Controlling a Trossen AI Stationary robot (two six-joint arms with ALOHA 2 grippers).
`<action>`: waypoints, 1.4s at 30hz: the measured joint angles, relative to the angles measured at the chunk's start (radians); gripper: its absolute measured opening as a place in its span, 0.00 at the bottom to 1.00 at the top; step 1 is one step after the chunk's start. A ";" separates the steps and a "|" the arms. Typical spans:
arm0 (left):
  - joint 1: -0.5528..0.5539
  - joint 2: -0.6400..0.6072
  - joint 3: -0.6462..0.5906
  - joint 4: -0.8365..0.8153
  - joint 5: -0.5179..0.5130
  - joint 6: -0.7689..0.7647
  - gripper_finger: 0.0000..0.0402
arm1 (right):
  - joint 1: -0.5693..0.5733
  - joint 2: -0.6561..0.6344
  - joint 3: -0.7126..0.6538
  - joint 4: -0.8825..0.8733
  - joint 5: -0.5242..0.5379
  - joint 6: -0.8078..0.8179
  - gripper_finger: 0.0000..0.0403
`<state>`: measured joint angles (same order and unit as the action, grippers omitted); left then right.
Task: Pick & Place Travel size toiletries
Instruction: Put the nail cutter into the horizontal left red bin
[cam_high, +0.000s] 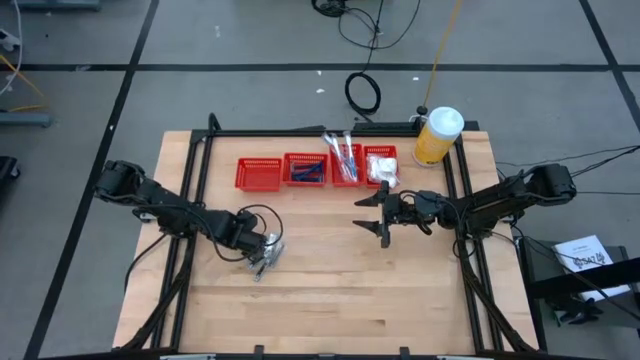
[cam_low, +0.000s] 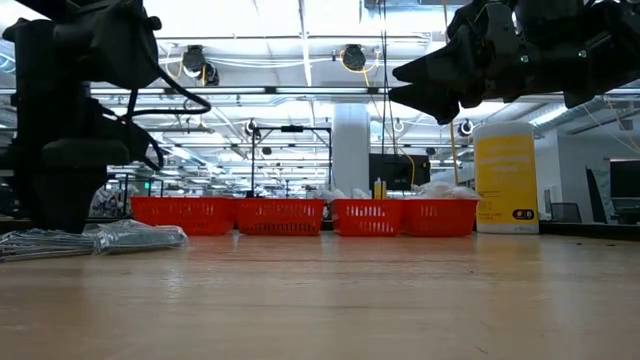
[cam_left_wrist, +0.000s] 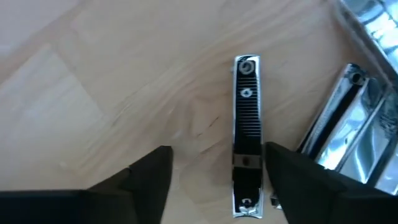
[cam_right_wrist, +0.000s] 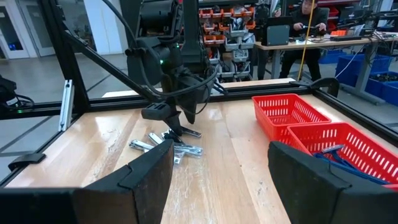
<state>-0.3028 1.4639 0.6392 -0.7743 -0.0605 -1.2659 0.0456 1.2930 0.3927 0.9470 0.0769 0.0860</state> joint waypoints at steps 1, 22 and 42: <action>0.001 0.000 0.000 0.003 0.002 0.001 0.59 | 0.000 0.000 0.000 0.000 0.000 0.000 0.61; 0.001 -0.011 -0.006 0.071 -0.247 0.252 0.08 | 0.002 -0.022 0.000 -0.011 0.000 -0.017 0.61; 0.085 -0.552 -0.145 0.562 -0.396 0.997 0.08 | 0.000 -0.457 -0.010 -0.552 0.082 -0.020 0.58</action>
<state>-0.2176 0.9124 0.4940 -0.2121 -0.4563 -0.2688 0.0459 0.8360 0.3826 0.3954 0.1594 0.0658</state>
